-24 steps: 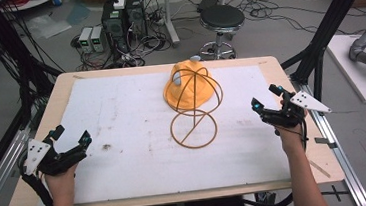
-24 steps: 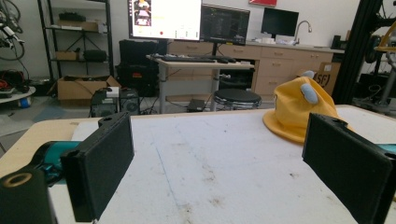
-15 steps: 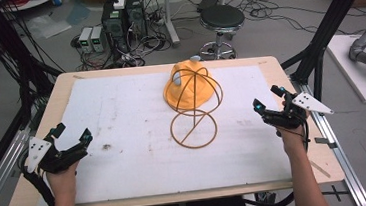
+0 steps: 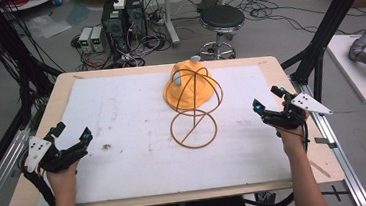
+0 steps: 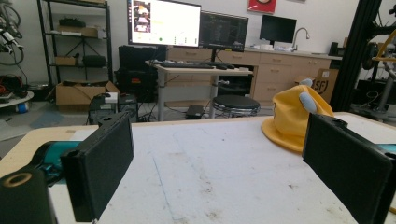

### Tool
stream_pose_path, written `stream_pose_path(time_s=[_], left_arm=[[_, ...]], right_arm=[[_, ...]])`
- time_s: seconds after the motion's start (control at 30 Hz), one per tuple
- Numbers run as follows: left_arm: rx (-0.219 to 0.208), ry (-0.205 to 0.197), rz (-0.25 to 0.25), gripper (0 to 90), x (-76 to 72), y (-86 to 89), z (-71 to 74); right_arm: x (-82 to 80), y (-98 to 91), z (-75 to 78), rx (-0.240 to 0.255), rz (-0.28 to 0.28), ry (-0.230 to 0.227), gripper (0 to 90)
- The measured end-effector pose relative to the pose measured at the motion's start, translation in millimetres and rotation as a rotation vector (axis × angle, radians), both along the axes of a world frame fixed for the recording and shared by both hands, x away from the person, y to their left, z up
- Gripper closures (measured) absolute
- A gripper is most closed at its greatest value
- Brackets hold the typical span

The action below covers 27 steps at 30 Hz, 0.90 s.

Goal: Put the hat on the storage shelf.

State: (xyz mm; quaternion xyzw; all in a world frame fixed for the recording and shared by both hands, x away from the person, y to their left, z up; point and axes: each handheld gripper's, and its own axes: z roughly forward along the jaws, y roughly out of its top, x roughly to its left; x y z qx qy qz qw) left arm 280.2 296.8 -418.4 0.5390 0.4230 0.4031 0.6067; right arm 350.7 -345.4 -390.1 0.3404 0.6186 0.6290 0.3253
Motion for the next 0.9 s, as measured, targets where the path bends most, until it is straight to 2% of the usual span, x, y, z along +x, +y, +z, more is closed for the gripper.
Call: stream_pose_path(time_s=[0.17, 0.27, 0.3, 0.5, 0.6, 0.63, 0.67, 0.7, 0.73, 0.8, 0.9], left_arm=[[-0.005, -0.004, -0.001, 9.4, -0.6, 0.2, 1.3], [-0.007, -0.007, -0.001, 9.4, -0.4, 0.9, 2.1], [-0.006, -0.008, -0.001, 9.4, 0.0, 1.2, 2.6], [-0.005, -0.018, 0.0, 9.4, 0.7, 0.6, 6.3], [-0.005, -0.021, -0.002, 9.4, 0.6, -0.3, 7.1], [-0.006, -0.02, -0.002, 9.4, 0.7, -0.5, 7.2], [-0.006, -0.018, -0.004, 9.4, 0.8, -0.6, 7.0], [-0.007, -0.018, -0.005, 9.4, 1.0, -0.8, 6.9], [-0.006, -0.016, -0.006, 9.4, 1.2, -0.9, 6.8], [-0.005, -0.015, -0.007, 9.4, 1.4, -1.4, 6.7], [-0.005, -0.016, -0.011, 9.4, 2.0, -2.8, 6.8]], right_arm=[[1.7, 0.5, 0.1, -0.013, 0.008, -0.002, 10.4], [6.3, 1.5, 1.5, -0.028, 0.014, 0.006, 10.4], [12.1, 4.3, 4.4, -0.052, 0.023, 0.004, 10.4], [21.9, 11.4, 7.8, -0.075, 0.041, 0.007, 10.4], [35.2, 12.4, 9.3, -0.093, 0.035, 0.024, 10.4], [35.2, 12.4, 9.3, -0.093, 0.035, 0.024, 10.4], [43.4, 13.4, 9.5, -0.097, 0.037, 0.032, 10.4], [43.4, 13.4, 9.5, -0.097, 0.037, 0.032, 10.4], [52.3, 14.6, 9.3, -0.109, 0.037, 0.05, 10.4], [55.3, 15.7, 9.2, -0.116, 0.039, 0.061, 10.4], [74.0, 24.0, 12.9, -0.155, 0.054, 0.077, 10.5]])
